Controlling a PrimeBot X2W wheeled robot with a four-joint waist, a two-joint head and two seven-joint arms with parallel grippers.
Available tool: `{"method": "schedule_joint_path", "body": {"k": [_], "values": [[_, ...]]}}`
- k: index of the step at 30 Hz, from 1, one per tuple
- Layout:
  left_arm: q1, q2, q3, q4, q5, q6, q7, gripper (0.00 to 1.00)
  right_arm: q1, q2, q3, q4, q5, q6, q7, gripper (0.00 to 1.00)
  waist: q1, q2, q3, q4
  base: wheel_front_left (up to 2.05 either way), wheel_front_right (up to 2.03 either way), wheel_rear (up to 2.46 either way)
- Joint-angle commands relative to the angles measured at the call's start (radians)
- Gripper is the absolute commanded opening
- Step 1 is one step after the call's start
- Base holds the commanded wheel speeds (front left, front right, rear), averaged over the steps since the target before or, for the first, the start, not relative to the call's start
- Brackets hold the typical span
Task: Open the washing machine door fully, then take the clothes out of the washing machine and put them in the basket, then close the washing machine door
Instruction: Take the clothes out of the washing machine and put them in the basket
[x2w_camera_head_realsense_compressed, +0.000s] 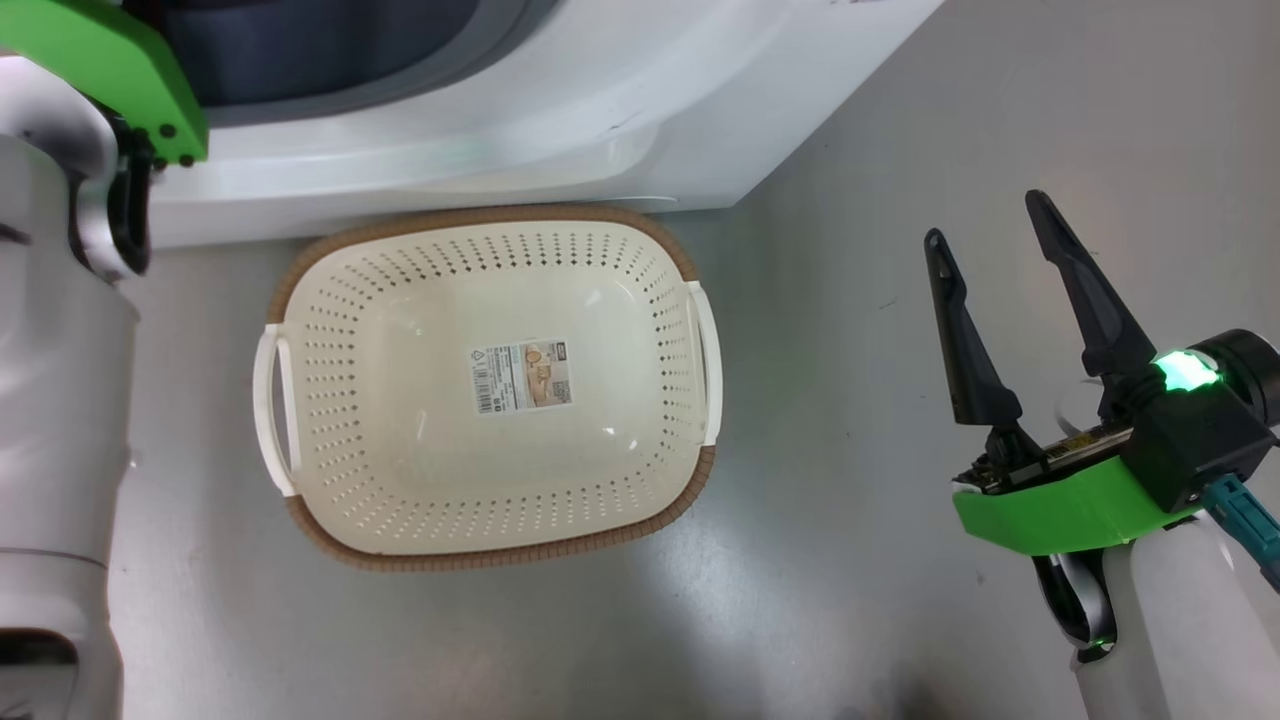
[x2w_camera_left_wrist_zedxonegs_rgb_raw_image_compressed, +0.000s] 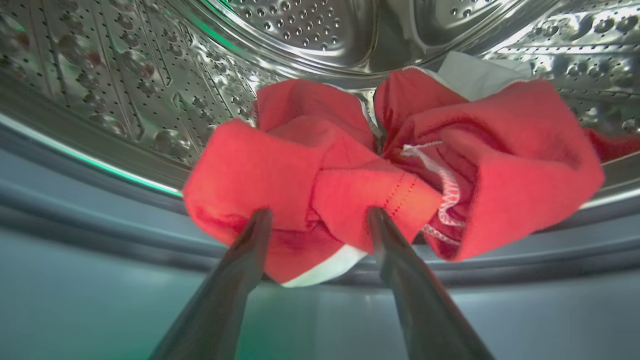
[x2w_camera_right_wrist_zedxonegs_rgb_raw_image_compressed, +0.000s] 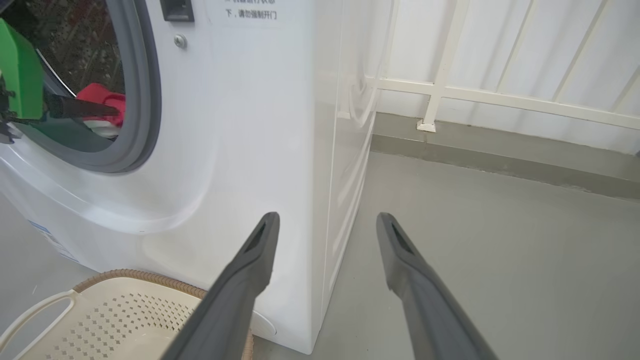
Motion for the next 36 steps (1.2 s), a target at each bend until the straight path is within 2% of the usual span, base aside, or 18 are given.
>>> {"method": "schedule_joint_path", "body": {"k": [1, 16, 20, 21, 22, 23, 36], "values": [[-0.023, 0.06, 0.009, -0.002, 0.011, 0.016, 0.015, 1.0, 0.001, 0.0, 0.025, -0.017, 0.019, -0.001, -0.006, 1.0, 0.0, 0.0, 0.0, -0.006, 0.0, 0.0, 0.0], [-0.08, 0.105, -0.022, 0.1, 0.028, 0.037, 0.034, 1.0, -0.009, 0.0, 0.047, -0.005, 0.047, -0.001, -0.006, 1.0, 0.0, 0.0, 0.015, -0.054, 0.0, 0.0, 0.0], [-0.09, 0.114, -0.039, 0.11, 0.042, 0.039, 0.01, 1.0, -0.01, 0.0, 0.051, -0.004, 0.051, -0.001, -0.006, 1.0, 0.0, 0.0, 0.017, -0.061, 0.0, 0.0, 0.0], [-0.092, 0.116, -0.046, 0.114, 0.046, 0.036, 0.01, 0.91, -0.01, 0.0, 0.051, -0.003, 0.052, -0.001, -0.006, 1.0, 0.0, 0.0, 0.017, -0.061, 0.0, 0.0, 0.0], [-0.095, 0.117, -0.051, 0.118, 0.049, 0.033, 0.01, 0.27, -0.011, 0.0, 0.051, -0.003, 0.053, -0.001, -0.006, 1.0, 0.0, 0.0, 0.018, -0.061, 0.0, 0.0, 0.0], [-0.098, 0.119, -0.055, 0.121, 0.05, 0.031, 0.008, 0.0, -0.012, 0.0, 0.05, -0.002, 0.053, -0.001, -0.006, 1.0, 0.0, 0.0, 0.018, -0.061, 0.0, 0.0, 0.0], [-0.118, 0.131, -0.085, 0.133, 0.056, 0.012, -0.049, 0.0, -0.018, 0.0, 0.046, 0.003, 0.053, -0.001, -0.006, 1.0, 0.0, 0.0, 0.018, -0.051, 0.0, 0.0, 0.0]]}}
